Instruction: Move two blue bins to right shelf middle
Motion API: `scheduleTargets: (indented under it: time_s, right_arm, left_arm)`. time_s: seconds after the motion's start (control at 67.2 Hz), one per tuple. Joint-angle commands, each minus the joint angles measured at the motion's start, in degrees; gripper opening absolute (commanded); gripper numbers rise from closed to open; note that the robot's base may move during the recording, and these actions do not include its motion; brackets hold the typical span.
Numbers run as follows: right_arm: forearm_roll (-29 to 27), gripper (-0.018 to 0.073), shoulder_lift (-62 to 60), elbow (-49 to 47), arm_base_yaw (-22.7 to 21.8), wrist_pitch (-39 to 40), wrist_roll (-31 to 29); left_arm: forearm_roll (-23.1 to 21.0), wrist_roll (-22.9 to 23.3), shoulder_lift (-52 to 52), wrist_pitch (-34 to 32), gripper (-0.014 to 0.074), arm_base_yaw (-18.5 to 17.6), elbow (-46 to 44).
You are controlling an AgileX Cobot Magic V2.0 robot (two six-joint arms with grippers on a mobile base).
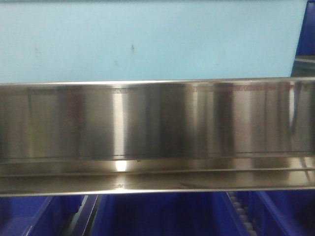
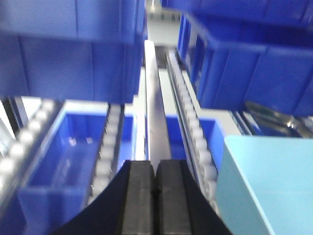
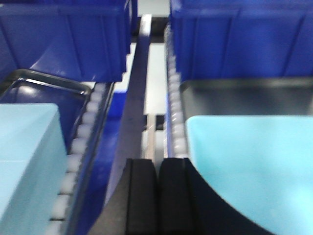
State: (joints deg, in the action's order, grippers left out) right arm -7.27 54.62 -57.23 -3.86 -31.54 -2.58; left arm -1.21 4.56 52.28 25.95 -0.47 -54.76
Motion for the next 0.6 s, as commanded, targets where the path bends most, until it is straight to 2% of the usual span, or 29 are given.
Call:
scheduleTargets:
  time_s: [0.0, 0.104, 0.193, 0.253, 0.327, 0.387, 0.506, 0.58]
  right_arm:
    - [-4.3, -0.0162, 3.4, -3.9, 0.5, -4.7, 0.3]
    - [-4.3, -0.0148, 9.4, -12.0, 2.8, -15.4, 1.5]
    - [-2.4, -0.0148, 12.9, -15.4, 5.8, -18.0, 3.9]
    - [2.3, -0.0148, 14.7, -17.2, 8.7, -18.5, 8.6]
    - [7.3, -0.0148, 16.8, -19.8, 12.6, -20.6, 13.3]
    - [9.5, -0.0148, 18.8, -21.6, 15.5, -22.9, 15.6]
    - [11.0, -0.0148, 22.7, -25.3, 18.6, -26.5, 17.6]
    - [10.9, -0.0148, 25.1, -27.4, 19.3, -28.0, 17.6]
  left_arm:
    - [-3.2, 0.1, 3.1, 4.8, -0.0111, 0.1, -3.7]
    - [-3.2, 0.1, 8.6, 15.0, -0.0111, 0.1, -11.8]
    - [-3.2, 0.7, 12.3, 20.8, -0.0111, -0.7, -16.4]
    - [-2.6, 1.7, 14.2, 22.9, -0.0111, -2.2, -18.7]
    - [-0.8, 4.6, 15.9, 24.4, -0.0111, -5.3, -20.6]
    - [2.5, 7.7, 17.1, 25.5, -0.0111, -8.2, -21.5]
    - [9.7, 14.5, 19.2, 26.6, -0.0111, -14.0, -23.0]
    - [11.9, 16.0, 20.7, 26.9, -0.0111, -17.0, -23.8]
